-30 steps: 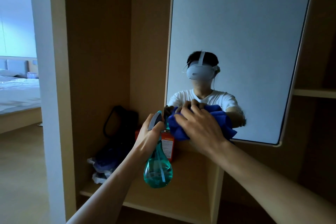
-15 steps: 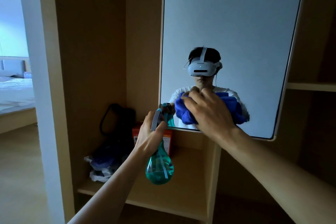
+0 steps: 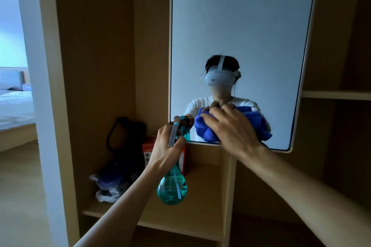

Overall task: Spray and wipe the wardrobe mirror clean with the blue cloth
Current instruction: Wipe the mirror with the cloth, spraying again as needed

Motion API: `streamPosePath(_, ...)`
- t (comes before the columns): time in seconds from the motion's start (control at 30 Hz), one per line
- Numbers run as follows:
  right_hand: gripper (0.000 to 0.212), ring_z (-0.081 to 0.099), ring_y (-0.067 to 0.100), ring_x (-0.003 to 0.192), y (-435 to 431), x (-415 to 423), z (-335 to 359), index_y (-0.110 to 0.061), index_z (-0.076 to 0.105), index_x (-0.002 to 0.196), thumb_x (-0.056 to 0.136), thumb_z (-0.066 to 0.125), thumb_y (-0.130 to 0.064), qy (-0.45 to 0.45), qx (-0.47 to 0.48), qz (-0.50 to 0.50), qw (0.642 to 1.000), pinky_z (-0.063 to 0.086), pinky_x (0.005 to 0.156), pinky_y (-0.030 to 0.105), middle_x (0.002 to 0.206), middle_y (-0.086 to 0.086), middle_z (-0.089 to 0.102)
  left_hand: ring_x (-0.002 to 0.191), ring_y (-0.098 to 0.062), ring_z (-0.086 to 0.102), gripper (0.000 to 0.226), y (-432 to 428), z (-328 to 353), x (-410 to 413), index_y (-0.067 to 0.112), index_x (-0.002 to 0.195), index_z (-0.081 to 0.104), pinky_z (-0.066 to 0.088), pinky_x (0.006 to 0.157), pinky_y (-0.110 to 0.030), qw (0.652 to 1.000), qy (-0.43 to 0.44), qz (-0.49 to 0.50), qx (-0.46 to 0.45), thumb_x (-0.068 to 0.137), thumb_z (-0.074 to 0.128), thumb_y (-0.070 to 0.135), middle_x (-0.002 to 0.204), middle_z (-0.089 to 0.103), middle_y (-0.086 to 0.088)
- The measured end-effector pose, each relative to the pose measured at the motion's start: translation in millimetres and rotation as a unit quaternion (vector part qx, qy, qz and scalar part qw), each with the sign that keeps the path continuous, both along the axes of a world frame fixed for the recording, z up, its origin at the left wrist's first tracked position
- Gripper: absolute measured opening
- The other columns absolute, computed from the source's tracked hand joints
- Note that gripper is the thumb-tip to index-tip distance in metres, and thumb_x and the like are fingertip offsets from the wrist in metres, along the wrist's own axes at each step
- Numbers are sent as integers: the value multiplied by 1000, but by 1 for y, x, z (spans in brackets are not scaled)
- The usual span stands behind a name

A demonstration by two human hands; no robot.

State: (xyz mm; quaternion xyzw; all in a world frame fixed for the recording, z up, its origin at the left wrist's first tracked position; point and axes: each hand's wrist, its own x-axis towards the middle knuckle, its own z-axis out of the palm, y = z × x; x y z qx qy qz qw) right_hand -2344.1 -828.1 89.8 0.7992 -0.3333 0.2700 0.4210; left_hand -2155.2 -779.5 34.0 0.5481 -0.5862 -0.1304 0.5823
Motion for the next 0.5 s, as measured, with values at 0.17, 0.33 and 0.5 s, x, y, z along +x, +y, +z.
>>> streamPosePath(0.17, 45, 53, 30, 95, 1, -25, 61, -13, 60, 116, 74, 63, -2, -52, -46, -17, 997, 42, 75, 42, 107, 6, 61, 111, -12, 47, 25, -5, 5, -8, 26, 118, 48, 38, 92, -28, 1000, -11, -1, -26, 98, 60, 18, 131, 40, 6)
streamPosePath(0.33, 42, 54, 31, 89, -7, -35, 69, -12, 62, 113, 73, 63, 1, -64, -51, 10, 997, 40, 69, 40, 102, 6, 62, 115, -15, 48, 45, -14, 5, -14, 17, 120, 53, 39, 93, -31, 999, -12, 13, -39, 80, 54, 40, 137, 38, 4)
streamPosePath(0.5, 44, 52, 31, 94, -9, -39, 25, -12, 61, 118, 75, 61, -4, -21, -40, 11, 999, 45, 81, 43, 107, 8, 61, 119, -19, 48, 42, -20, -7, -16, 14, 113, 56, 41, 95, -34, 998, -16, 23, -48, 79, 54, 39, 147, 34, 5)
